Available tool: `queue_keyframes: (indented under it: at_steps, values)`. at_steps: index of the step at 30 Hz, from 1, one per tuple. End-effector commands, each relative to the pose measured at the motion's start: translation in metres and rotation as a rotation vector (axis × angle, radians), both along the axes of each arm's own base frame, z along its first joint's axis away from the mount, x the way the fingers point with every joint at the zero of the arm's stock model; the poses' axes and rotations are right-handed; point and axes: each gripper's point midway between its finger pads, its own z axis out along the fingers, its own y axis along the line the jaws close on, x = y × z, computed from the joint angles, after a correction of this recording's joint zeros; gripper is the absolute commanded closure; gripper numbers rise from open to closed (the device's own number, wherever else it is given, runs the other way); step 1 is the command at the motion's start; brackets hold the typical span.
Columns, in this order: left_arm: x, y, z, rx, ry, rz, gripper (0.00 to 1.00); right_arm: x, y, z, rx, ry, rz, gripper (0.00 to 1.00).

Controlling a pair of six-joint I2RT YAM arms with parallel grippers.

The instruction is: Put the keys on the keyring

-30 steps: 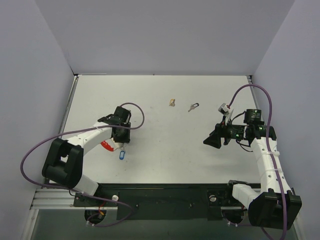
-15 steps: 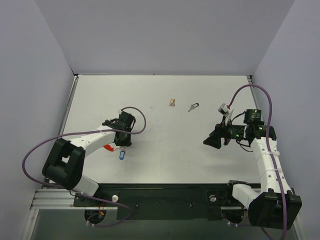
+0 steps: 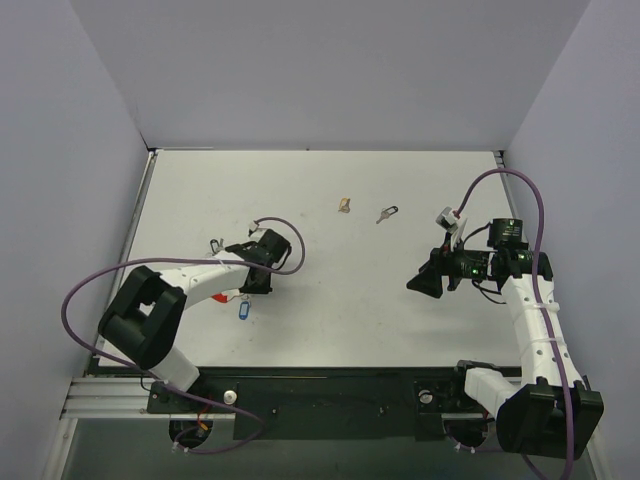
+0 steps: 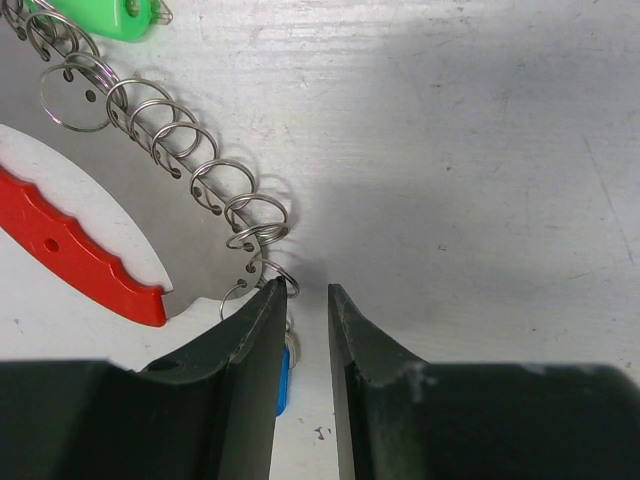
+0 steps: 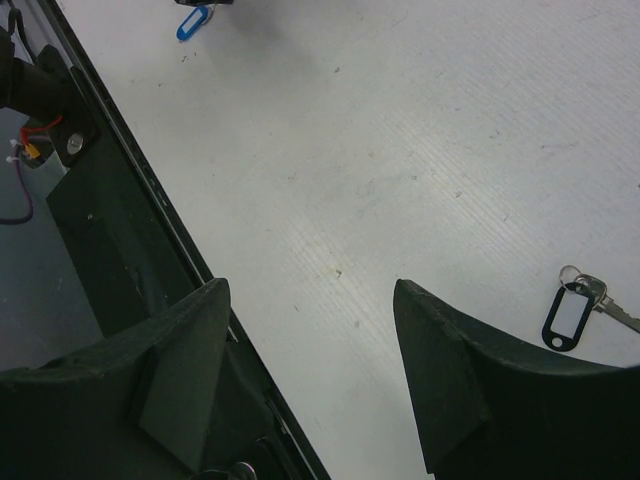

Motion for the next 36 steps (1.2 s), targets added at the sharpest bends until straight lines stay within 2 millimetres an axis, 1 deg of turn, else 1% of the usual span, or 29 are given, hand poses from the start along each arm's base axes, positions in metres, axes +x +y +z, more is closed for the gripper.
queue_keyframes:
  at_steps: [1,7,13,16,18,24,28,29,31,36]
  values:
    - [0.016,-0.001,0.013,0.049,-0.076,0.038,0.67,0.0,0.004,0.013,0.034,-0.025,0.032,0.39]
    - [0.015,0.004,0.01,0.122,-0.072,0.046,0.7,0.0,0.004,0.013,0.032,-0.024,0.035,0.38]
    - [0.014,0.004,0.006,0.149,-0.07,0.063,0.7,-0.001,0.004,0.013,0.03,-0.019,0.04,0.39]
    - [0.013,0.003,0.004,0.16,-0.065,0.06,0.74,-0.001,0.004,0.013,0.029,-0.02,0.043,0.39]
    - [0.013,0.004,0.003,0.171,-0.063,0.063,0.79,-0.001,0.004,0.013,0.029,-0.02,0.043,0.39]
    - [0.013,0.003,0.011,0.177,-0.083,0.063,0.81,-0.002,0.004,0.013,0.028,-0.019,0.045,0.39]
    - [0.012,0.003,0.017,0.163,-0.095,0.057,0.89,-0.002,0.004,0.013,0.028,-0.019,0.045,0.39]
    - [0.011,0.003,0.018,0.163,-0.097,0.054,0.95,-0.002,0.004,0.013,0.028,-0.017,0.045,0.39]
    - [0.011,0.004,0.021,0.159,-0.102,0.049,1.0,-0.002,0.004,0.013,0.03,-0.019,0.046,0.38]
    - [0.012,0.002,0.031,0.136,-0.12,0.039,1.0,-0.002,0.004,0.013,0.03,-0.017,0.048,0.39]
